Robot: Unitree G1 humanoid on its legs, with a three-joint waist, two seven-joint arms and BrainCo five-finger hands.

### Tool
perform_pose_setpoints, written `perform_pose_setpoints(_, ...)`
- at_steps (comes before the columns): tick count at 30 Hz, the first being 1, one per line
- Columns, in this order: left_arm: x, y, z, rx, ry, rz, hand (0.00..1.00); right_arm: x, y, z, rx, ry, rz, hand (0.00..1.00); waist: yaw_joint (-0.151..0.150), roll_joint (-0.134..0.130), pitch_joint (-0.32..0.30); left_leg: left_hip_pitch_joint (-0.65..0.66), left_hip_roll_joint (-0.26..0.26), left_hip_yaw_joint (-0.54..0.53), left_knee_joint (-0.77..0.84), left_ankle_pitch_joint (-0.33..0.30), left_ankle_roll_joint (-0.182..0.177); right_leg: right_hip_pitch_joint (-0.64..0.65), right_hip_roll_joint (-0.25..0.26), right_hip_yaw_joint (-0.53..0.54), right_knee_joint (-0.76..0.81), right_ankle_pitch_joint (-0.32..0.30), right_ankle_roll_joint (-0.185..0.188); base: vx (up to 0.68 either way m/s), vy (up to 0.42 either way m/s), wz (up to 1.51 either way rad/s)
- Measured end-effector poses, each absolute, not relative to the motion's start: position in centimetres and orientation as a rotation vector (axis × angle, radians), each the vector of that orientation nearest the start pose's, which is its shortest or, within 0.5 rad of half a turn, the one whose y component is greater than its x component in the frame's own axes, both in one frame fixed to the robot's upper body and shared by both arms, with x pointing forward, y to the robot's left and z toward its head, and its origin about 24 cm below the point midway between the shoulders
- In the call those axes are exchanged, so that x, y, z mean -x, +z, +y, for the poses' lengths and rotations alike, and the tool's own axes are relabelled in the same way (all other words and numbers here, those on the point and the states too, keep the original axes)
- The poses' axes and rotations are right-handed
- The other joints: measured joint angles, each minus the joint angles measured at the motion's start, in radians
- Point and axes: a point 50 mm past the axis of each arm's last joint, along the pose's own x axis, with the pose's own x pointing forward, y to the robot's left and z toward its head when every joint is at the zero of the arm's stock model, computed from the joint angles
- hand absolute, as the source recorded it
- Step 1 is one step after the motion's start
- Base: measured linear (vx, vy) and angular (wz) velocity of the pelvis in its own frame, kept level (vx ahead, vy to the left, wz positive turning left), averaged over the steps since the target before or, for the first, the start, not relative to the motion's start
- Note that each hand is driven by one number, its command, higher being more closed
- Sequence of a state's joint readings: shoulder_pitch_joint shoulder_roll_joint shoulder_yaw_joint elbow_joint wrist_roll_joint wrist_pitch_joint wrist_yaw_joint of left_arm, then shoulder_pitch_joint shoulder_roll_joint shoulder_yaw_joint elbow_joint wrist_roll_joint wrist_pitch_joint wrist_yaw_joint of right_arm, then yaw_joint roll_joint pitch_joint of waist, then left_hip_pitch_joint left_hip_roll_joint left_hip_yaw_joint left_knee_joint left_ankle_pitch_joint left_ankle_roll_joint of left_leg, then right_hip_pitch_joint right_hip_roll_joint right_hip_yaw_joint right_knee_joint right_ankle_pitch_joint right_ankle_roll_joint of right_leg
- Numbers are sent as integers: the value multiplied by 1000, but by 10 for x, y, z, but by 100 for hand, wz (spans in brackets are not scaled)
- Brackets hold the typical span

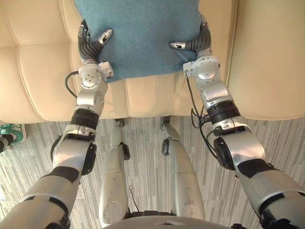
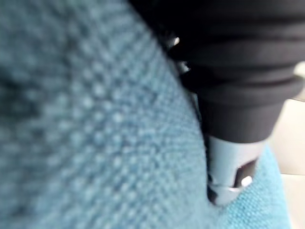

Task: Pick up cushions and gather them together orderly.

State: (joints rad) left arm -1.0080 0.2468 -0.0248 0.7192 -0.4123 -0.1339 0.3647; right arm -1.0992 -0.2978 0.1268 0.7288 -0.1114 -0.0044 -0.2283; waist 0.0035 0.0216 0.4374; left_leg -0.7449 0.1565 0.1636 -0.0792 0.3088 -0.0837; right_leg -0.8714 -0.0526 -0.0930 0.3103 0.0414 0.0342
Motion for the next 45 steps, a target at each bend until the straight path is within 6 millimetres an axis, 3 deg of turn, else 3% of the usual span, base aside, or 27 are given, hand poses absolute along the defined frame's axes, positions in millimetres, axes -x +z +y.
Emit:
perform_pose_setpoints(4,-402,221,161,235,233,-354,100,-407,249,-138,534,-112,-432,100,5,0,-1,15,-1,3,0,0,0,9,0,6,2,0,0,-27,-65,-4)
perform_pose_setpoints(10,-400,230,162,254,218,-381,100,-399,253,-133,519,-117,-478,100,7,0,-1,32,-2,12,0,1,-2,15,2,19,13,-2,-1,-21,-72,-4)
perform_pose_setpoints(21,-377,260,156,230,205,-532,100,-357,246,-118,378,-157,-617,100,11,1,-1,45,-9,27,1,5,-4,15,-4,28,28,-2,-1,-31,-69,0)
perform_pose_setpoints(27,-352,291,147,147,232,-716,100,-331,255,-113,246,-249,-727,100,10,1,-1,48,-10,26,1,10,-2,12,-4,29,37,-1,-2,-36,-69,0)
perform_pose_setpoints(35,-319,337,136,123,282,-970,100,-304,293,-107,132,-359,-924,100,13,1,-1,43,-10,29,1,15,-1,-2,0,34,40,4,-3,-38,-75,-4)
perform_pose_setpoints(39,-302,378,125,134,305,-1125,100,-293,334,-108,25,-470,-1059,100,14,1,0,16,-9,27,1,24,1,-29,4,33,44,11,-4,-40,-77,1)
perform_pose_setpoints(45,-291,399,120,170,344,-1204,100,-280,361,-107,-55,-552,-1158,100,21,1,0,8,-9,25,1,25,1,-38,5,32,50,11,-4,-40,-82,0)
